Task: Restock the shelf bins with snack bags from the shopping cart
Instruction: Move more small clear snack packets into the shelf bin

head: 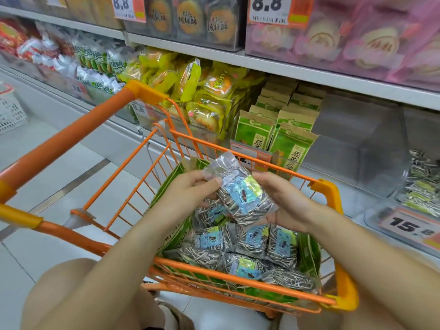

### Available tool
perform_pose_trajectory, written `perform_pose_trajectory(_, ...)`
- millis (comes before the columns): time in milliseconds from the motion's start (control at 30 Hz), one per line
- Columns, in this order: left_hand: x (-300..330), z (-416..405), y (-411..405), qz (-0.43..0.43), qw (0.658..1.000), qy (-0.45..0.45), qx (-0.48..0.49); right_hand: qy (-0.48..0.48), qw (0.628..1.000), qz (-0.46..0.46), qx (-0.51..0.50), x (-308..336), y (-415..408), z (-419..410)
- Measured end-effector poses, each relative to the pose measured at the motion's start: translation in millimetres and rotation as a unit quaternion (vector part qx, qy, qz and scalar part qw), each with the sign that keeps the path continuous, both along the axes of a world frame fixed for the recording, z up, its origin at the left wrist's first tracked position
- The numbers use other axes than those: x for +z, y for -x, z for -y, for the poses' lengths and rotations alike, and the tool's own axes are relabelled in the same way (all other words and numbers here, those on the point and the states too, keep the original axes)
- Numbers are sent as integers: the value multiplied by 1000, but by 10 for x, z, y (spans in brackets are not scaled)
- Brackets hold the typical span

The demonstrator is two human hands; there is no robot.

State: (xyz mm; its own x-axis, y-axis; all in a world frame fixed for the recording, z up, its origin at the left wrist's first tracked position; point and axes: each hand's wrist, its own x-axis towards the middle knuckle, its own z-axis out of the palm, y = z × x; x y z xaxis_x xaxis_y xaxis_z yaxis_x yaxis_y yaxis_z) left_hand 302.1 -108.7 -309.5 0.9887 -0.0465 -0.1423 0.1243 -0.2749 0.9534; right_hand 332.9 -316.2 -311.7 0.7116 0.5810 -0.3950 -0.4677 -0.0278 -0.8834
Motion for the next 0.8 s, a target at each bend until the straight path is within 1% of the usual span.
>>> perform_pose_trajectory(100,65,132,-81,33,999,-25,25,81,994,75,-3,2,-3,96)
perform_pose_trajectory(133,87,159,-118,38,998,-38,29,117,987,107,-32,-34,-28,132)
perform_pose_trajectory(200,65,208,-210,37,996,-77,16,144,969,162,-120,-103,-56,223)
perform_pose_trajectory(233,21,238,-259,38,988,-148,-19,141,960,173,-168,-137,-58,277)
perform_pose_trajectory(267,-37,290,-296,34,964,-251,-78,145,953,176,-201,-159,-50,319)
perform_pose_trajectory(300,-119,356,-330,21,926,-346,-146,142,951,167,-218,-168,-44,345)
perform_pose_trajectory(333,-229,428,-362,-3,887,-412,-207,143,949,166,-229,-186,-52,367)
perform_pose_trajectory(367,-334,509,-383,-35,856,-448,-254,139,948,162,-236,-175,-46,371)
perform_pose_trajectory(400,-428,600,-395,-70,835,-466,-283,134,948,157,-244,-174,-49,370)
perform_pose_trajectory(433,-519,685,-411,-104,823,-473,-297,130,947,151,-251,-181,-56,369)
perform_pose_trajectory(467,-589,763,-420,-131,818,-472,-300,127,946,152,-256,-192,-65,367)
perform_pose_trajectory(533,-670,884,-427,-162,824,-460,-288,123,945,151,-263,-180,-65,369)
perform_pose_trajectory(633,-757,928,-387,-202,851,-412,-256,100,943,134,-288,-201,-90,392)
perform_pose_trajectory(733,-781,889,-343,-245,893,-310,-214,84,935,118,-322,-202,-108,445)
perform_pose_trajectory(800,-718,850,-335,-253,918,-239,-187,58,931,97,-346,-196,-75,481)
